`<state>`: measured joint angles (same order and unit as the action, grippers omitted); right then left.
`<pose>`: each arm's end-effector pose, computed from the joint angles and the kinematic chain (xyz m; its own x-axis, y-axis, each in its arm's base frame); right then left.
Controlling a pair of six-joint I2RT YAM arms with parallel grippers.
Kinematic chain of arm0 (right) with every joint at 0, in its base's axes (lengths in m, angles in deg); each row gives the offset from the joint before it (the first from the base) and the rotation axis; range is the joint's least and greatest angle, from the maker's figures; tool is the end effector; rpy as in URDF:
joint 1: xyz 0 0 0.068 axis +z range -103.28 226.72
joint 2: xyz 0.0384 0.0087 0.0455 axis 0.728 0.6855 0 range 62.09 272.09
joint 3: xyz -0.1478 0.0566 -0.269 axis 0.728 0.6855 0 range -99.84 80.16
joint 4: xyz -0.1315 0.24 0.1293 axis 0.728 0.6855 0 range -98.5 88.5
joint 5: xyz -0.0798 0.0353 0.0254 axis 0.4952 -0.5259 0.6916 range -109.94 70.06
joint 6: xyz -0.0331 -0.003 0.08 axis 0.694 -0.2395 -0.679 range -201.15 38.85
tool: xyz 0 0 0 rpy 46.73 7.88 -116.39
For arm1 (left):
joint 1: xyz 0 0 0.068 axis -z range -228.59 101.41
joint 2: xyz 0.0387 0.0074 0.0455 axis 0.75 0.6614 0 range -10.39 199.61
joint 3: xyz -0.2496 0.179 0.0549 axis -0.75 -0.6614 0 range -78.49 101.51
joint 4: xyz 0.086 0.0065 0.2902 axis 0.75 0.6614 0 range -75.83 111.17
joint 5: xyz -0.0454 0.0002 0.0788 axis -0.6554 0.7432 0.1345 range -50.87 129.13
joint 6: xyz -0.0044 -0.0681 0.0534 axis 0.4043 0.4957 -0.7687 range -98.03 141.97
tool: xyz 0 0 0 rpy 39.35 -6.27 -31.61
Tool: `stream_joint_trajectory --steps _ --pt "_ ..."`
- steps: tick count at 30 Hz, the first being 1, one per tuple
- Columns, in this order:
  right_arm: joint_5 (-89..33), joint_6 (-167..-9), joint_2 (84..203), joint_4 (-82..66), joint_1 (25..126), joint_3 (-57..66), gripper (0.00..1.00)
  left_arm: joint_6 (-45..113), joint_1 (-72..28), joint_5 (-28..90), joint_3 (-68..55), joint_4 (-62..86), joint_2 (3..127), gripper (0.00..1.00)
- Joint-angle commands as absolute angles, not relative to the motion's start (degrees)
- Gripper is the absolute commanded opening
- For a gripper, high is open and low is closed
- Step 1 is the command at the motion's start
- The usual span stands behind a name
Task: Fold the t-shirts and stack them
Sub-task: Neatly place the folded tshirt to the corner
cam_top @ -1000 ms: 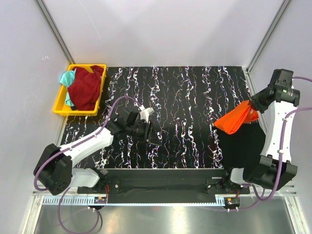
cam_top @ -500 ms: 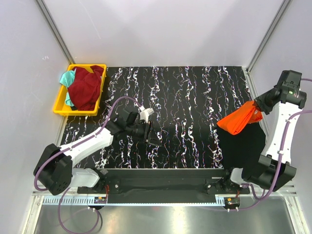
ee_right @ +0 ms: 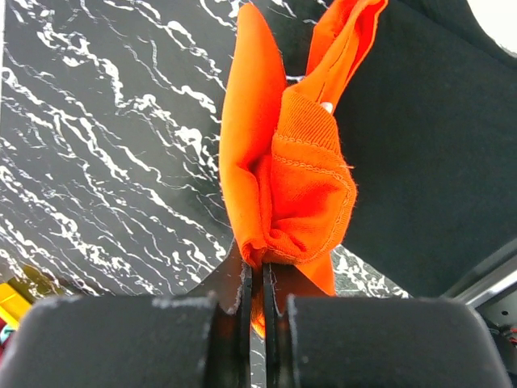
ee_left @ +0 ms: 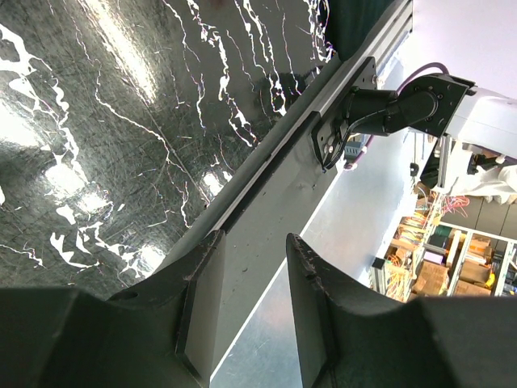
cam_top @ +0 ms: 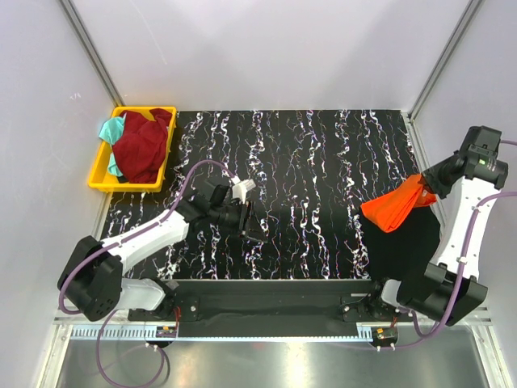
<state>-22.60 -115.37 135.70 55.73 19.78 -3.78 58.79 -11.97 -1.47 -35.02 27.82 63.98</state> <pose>0.2654 -0.1310 0.3947 -0.3548 0.8104 -0.4662 0.7591 0.5408 0.3623 0.2196 -0.2254 0.2171 -0.9452 0.1357 -0.2969 0.3232 0.5172 -0.7925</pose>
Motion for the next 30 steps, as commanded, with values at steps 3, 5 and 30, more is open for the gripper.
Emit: stream_joint_trajectory --steps 3,5,30 --pt "-24.2 -114.2 132.6 55.4 18.2 -2.0 0.0 57.7 -12.4 -3.9 -35.6 25.9 64.1 0.4" --pt "-24.4 -113.8 132.3 55.4 17.5 -1.4 0.0 57.7 -12.3 -4.1 -35.8 25.7 64.1 0.4" --pt "-10.4 -111.7 128.1 60.0 10.0 14.6 0.39 56.9 -13.1 -6.5 -39.2 25.8 61.9 0.4"
